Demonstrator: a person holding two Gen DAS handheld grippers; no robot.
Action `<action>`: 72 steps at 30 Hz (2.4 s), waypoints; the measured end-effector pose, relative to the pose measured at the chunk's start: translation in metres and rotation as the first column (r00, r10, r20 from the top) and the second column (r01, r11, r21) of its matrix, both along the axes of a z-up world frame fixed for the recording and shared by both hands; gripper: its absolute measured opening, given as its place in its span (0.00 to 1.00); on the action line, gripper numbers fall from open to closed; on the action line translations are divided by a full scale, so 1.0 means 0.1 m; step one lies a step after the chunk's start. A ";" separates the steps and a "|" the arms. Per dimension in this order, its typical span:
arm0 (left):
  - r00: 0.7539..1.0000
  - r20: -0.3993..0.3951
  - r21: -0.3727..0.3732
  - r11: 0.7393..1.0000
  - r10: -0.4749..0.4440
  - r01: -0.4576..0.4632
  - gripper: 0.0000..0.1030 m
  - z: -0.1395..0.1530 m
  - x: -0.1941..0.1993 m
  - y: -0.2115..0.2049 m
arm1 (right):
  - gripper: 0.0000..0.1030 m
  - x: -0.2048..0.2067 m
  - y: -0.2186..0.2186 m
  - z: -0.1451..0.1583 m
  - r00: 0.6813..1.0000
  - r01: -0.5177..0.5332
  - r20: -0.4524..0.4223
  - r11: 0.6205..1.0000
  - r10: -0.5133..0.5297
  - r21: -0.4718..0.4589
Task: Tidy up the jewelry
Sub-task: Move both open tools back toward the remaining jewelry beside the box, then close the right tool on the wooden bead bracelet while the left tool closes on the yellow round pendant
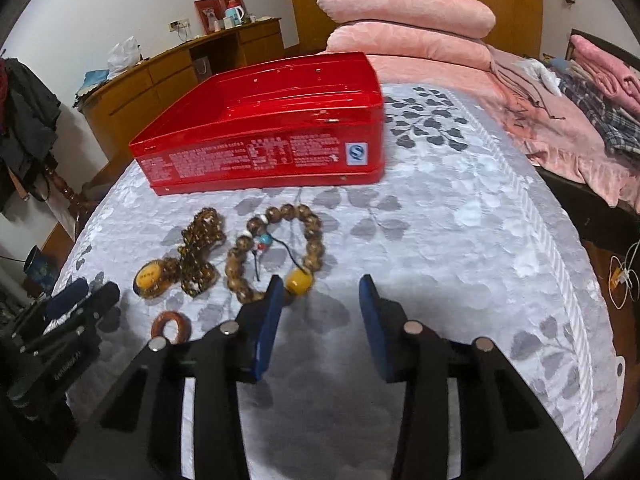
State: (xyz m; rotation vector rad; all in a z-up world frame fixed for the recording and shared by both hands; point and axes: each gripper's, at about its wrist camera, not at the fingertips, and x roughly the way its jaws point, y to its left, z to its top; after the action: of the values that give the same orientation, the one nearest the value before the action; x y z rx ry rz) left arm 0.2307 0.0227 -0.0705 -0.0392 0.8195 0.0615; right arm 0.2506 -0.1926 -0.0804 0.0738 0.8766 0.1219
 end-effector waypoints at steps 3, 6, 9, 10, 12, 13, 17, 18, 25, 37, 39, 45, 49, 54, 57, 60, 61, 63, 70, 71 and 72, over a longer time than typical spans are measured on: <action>1.000 -0.003 -0.011 1.000 0.004 -0.004 0.54 0.00 0.02 0.02 | 0.32 0.10 0.06 -0.01 1.000 -0.007 -0.015 1.000 0.007 0.002; 1.000 -0.005 -0.020 1.000 0.004 -0.004 0.54 0.00 0.03 0.03 | 0.28 0.20 0.12 -0.05 0.999 -0.013 -0.042 1.000 0.013 0.001; 1.000 -0.002 -0.031 1.000 0.006 -0.006 0.54 0.01 0.03 0.06 | 0.27 0.25 0.13 -0.09 0.998 -0.011 -0.056 1.000 0.011 -0.006; 1.000 0.001 -0.033 0.999 0.009 -0.009 0.54 0.01 0.03 0.07 | 0.27 0.26 0.13 -0.09 0.998 -0.012 -0.056 1.000 0.012 -0.008; 1.000 0.006 -0.030 0.999 0.015 -0.015 0.54 0.02 0.02 0.10 | 0.27 0.28 0.14 -0.10 0.998 -0.014 -0.055 1.000 0.013 -0.009; 1.000 0.006 -0.031 0.999 0.020 -0.020 0.54 0.02 0.02 0.12 | 0.25 0.29 0.15 -0.10 0.998 -0.014 -0.055 1.000 0.013 -0.012; 0.999 0.004 -0.038 0.998 0.042 -0.042 0.54 0.03 0.03 0.20 | 0.16 0.31 0.17 -0.11 0.999 -0.025 -0.049 0.999 0.024 -0.032; 0.999 0.003 -0.041 0.998 0.048 -0.048 0.54 0.03 0.03 0.23 | 0.16 0.31 0.17 -0.11 0.998 -0.030 -0.048 0.999 0.028 -0.027; 0.998 -0.004 -0.053 0.996 0.069 -0.070 0.54 0.03 0.03 0.34 | 0.10 0.16 -0.13 -0.01 0.999 -0.023 -0.022 1.000 0.023 0.009; 0.997 -0.004 -0.061 0.996 0.072 -0.072 0.54 0.09 0.06 0.41 | 0.13 -0.11 -0.58 0.06 1.000 0.005 -0.026 0.998 -0.003 0.060; 0.997 0.001 -0.062 0.995 0.074 -0.074 0.54 0.12 0.05 0.42 | 0.13 -0.10 -0.58 0.05 1.000 0.004 -0.027 0.999 -0.003 0.053; 1.000 -0.007 -0.065 0.997 0.027 -0.028 0.54 0.12 0.08 0.30 | 0.13 -0.03 -0.58 -0.06 0.998 -0.001 -0.060 0.998 0.005 0.058; 0.999 -0.024 -0.069 0.997 -0.025 0.023 0.54 0.07 0.11 0.12 | 0.11 -0.01 -0.52 -0.10 0.998 0.006 -0.056 1.000 -0.004 0.030; 0.996 -0.047 -0.087 0.993 -0.081 0.077 0.54 0.02 0.14 -0.05 | 0.10 0.02 -0.49 -0.11 0.999 0.011 -0.041 0.999 -0.010 0.036; 0.993 -0.055 -0.093 0.990 -0.107 0.102 0.53 0.00 0.18 -0.15 | 0.10 0.06 -0.50 -0.11 0.999 0.016 -0.042 0.999 -0.014 0.051; 0.989 -0.054 -0.089 0.987 -0.140 0.134 0.53 0.01 0.23 -0.27 | 0.10 0.08 -0.50 -0.11 0.999 0.017 -0.043 0.998 -0.015 0.054; 0.987 -0.054 -0.087 0.986 -0.150 0.145 0.53 0.01 0.24 -0.31 | 0.10 0.08 -0.50 -0.11 0.999 0.017 -0.043 0.998 -0.014 0.054; 0.984 -0.068 -0.083 0.983 -0.167 0.161 0.53 -0.03 0.29 -0.37 | 0.10 0.09 -0.51 -0.11 0.999 0.016 -0.044 0.998 -0.014 0.058; 0.978 -0.075 -0.097 0.978 -0.194 0.186 0.38 -0.03 0.34 -0.45 | 0.10 0.12 -0.52 -0.12 0.999 0.019 -0.048 0.998 -0.016 0.067; 0.978 -0.071 -0.109 0.976 -0.198 0.190 0.38 -0.03 0.33 -0.44 | 0.10 0.13 -0.51 -0.12 0.999 0.020 -0.048 0.998 -0.017 0.066; 0.978 -0.067 -0.119 0.975 -0.198 0.189 0.37 -0.03 0.32 -0.42 | 0.10 0.13 -0.51 -0.12 0.999 0.020 -0.048 0.998 -0.017 0.065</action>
State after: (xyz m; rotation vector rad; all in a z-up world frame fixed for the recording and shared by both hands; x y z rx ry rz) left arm 0.2626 -0.0196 -0.0735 -0.0633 0.9011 -0.1688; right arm 0.2633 -0.2441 -0.0927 0.1467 0.9187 0.1321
